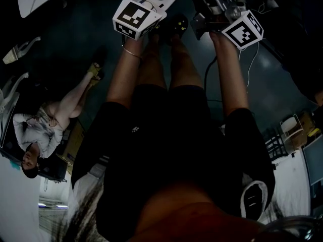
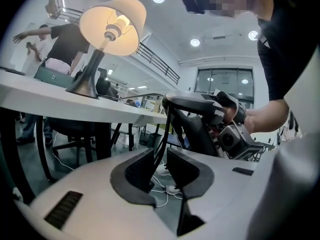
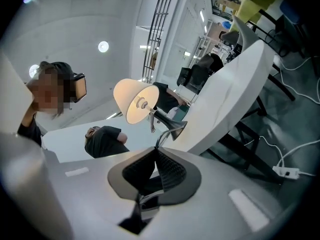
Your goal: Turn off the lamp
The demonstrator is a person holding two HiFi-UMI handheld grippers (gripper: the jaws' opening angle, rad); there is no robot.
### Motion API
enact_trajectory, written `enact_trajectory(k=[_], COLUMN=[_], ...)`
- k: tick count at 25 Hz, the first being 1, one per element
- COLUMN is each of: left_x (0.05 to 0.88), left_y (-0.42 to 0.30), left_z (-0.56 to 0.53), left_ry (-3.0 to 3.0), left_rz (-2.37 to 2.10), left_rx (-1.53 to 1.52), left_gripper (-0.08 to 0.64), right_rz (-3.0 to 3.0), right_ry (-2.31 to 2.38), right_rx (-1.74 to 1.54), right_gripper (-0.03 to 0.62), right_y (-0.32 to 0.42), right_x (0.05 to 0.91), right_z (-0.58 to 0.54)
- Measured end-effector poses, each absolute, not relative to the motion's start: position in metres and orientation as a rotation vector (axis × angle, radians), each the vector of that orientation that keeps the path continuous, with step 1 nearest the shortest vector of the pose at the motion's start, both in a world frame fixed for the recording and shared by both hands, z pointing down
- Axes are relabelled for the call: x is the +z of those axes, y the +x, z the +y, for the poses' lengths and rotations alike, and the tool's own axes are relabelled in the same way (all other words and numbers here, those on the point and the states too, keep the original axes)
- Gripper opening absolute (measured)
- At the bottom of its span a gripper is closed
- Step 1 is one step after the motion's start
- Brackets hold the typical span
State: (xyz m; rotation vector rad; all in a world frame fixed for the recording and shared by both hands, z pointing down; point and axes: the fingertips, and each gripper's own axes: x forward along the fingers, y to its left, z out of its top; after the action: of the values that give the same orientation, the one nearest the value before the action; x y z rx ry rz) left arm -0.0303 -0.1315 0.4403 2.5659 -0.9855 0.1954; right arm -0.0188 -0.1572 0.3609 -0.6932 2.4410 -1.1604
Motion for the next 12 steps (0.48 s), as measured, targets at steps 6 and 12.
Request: enact_trajectory(k=[6,12], left_x=[0.432,0.422], left_y=[-0.013,-0.004], left_z=[-0.125,-0.123], left_ry=[2.678,2.677], left_rz=[-0.962,-0.962], left_rx=[0.250,0.169], left_gripper=[0.023,0.021], right_rz=[2.436,2.494], right_ry=[-0.723,-0.803], right_rx=[-1.154,-1.008], right_gripper=[0.015,0.017], right_y=[-0.005,0.003], right_x=[0.364,0.358], right_z=[-0.161,-0.162])
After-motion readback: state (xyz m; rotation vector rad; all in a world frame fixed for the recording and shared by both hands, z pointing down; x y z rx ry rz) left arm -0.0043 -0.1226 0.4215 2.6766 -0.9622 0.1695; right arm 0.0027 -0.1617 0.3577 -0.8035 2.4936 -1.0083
